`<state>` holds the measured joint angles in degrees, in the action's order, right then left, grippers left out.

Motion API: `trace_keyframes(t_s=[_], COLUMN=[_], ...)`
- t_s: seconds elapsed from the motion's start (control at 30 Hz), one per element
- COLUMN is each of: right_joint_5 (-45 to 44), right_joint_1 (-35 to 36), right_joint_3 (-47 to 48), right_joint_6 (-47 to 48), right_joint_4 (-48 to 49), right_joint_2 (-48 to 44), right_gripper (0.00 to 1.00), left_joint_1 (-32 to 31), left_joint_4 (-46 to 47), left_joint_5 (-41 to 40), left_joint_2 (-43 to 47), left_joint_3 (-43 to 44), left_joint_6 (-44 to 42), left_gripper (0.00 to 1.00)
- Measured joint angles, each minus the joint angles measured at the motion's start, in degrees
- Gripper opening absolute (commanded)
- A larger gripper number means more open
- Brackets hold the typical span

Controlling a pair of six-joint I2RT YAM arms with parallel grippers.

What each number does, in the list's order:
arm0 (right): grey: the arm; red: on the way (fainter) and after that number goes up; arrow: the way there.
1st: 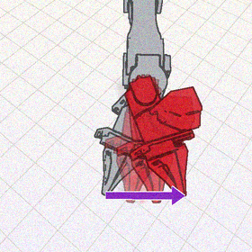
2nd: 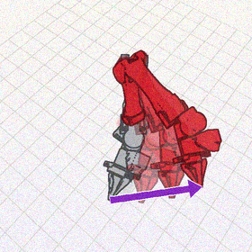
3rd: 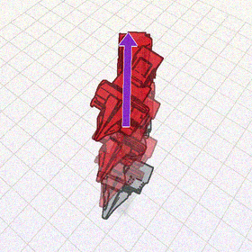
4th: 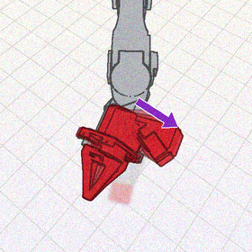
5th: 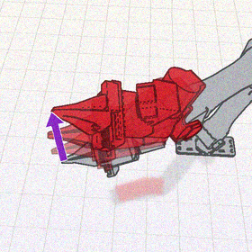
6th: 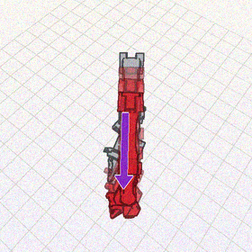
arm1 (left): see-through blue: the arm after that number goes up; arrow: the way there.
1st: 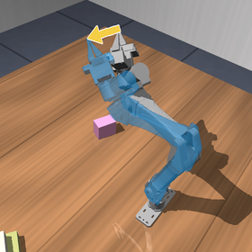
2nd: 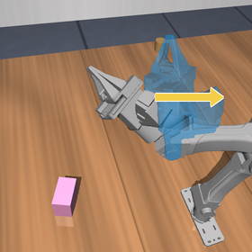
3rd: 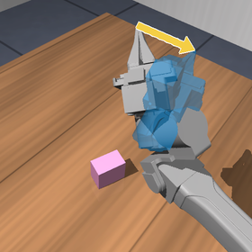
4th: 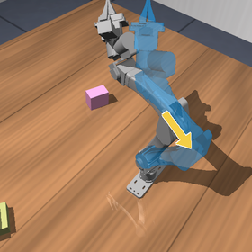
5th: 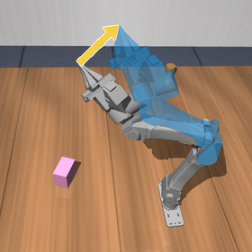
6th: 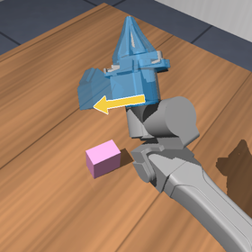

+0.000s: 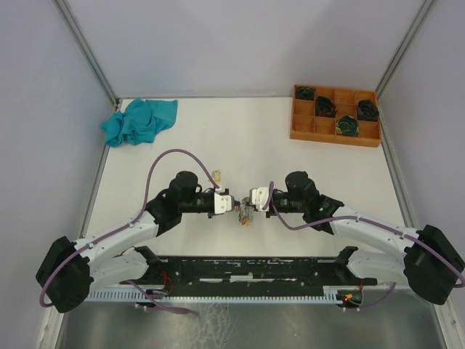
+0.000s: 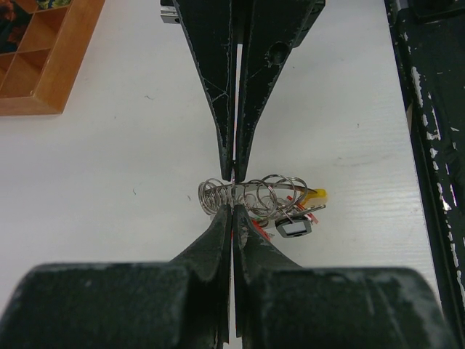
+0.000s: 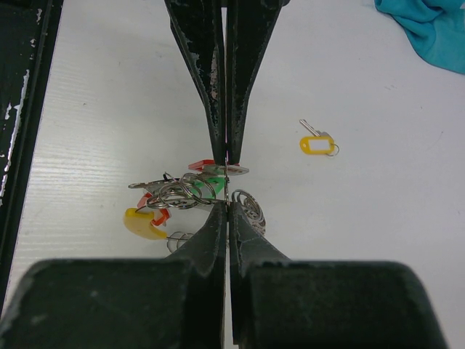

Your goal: Put the keys on the keyring

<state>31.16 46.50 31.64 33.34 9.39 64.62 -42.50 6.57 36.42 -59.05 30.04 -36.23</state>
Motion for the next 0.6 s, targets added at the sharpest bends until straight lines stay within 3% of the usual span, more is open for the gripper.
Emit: trace_keyframes(t_s=[0.6], right_joint_5=[-0.2], right_joint_1=[0.5], right_joint_3=[0.0], right_joint_6=[0.0], right_joint_4=[0.1], right_joint_2=[0.8], right_gripper=[0.01], left_joint_1=[0.0], left_joint_4=[0.6], left_joint_5=[0.2], left_joint_2=[-0.3], left_joint_3=[0.0], left_joint_6=[2.3], left_gripper=[0.03])
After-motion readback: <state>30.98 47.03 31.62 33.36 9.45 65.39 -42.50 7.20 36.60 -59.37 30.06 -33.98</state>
